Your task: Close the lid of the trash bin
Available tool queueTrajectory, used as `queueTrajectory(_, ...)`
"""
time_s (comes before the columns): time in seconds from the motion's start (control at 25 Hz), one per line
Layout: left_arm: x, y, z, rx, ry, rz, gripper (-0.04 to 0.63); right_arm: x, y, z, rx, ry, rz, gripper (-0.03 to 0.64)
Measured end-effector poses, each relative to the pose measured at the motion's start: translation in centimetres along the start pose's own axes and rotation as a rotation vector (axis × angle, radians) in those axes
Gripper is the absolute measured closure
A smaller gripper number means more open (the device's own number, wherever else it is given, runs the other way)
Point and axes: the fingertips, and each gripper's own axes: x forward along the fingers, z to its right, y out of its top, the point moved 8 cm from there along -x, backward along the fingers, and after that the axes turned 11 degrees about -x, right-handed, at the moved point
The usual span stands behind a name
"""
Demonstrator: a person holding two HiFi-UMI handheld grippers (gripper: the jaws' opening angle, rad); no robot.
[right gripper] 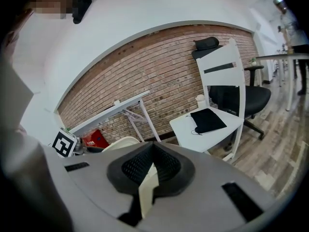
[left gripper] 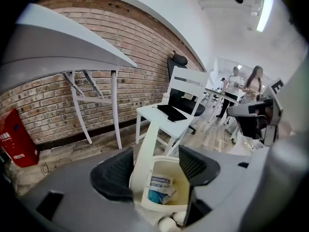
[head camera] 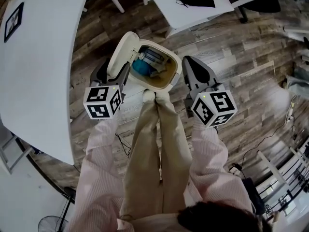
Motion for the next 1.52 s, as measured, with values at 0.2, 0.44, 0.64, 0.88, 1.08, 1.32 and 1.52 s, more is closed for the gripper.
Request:
queueTrajectory(0.2, -0.2, -0.1, 0.5, 0.011, -0.017, 0.006, 0.308, -1.0, -0.8, -0.1, 0.021, -0.034, 0.009, 0.614)
queueTrajectory(0.44, -0.3, -1.0, 2.4, 0.046, -0.082, -0.018, 0.308, -2.4, -1.9, -0.6, 0.049, -0.082, 0.023, 0.614)
queueTrajectory(0.64, -0.4, -2.3, 4.3, 0.071, -0.131, -0.052, 0.305, -3.6, -2.1, -0.6, 0.076, -0.118, 0.038, 0.614)
queueTrajectory(0.88, 0.0, -3.0, 5.6, 0.072, -0.187, -0.087, 0.299, -4.5, -2.7, -0.4, 0.108, -0.168, 0.060, 0.614)
queueTrajectory(1.08, 0.3, -3.7, 6.4, 0.067, -0.213, -0.109, 0.299, -4.7, -3.5, -0.6, 0.144, -0.189, 0.063, 0.614)
queueTrajectory(1.32, 1.4, -4.8, 7.7, 0.070, -0.257, -0.162, 0.299, -4.7, -4.3, -0.3, 0.171, -0.212, 0.068, 0.614)
queueTrajectory(1.52, 2.6, -5.9, 8.7, 0.070, -0.283, -0.201, 0.299, -4.9, -5.1, 0.4, 0.194, -0.246, 0.065, 0.614)
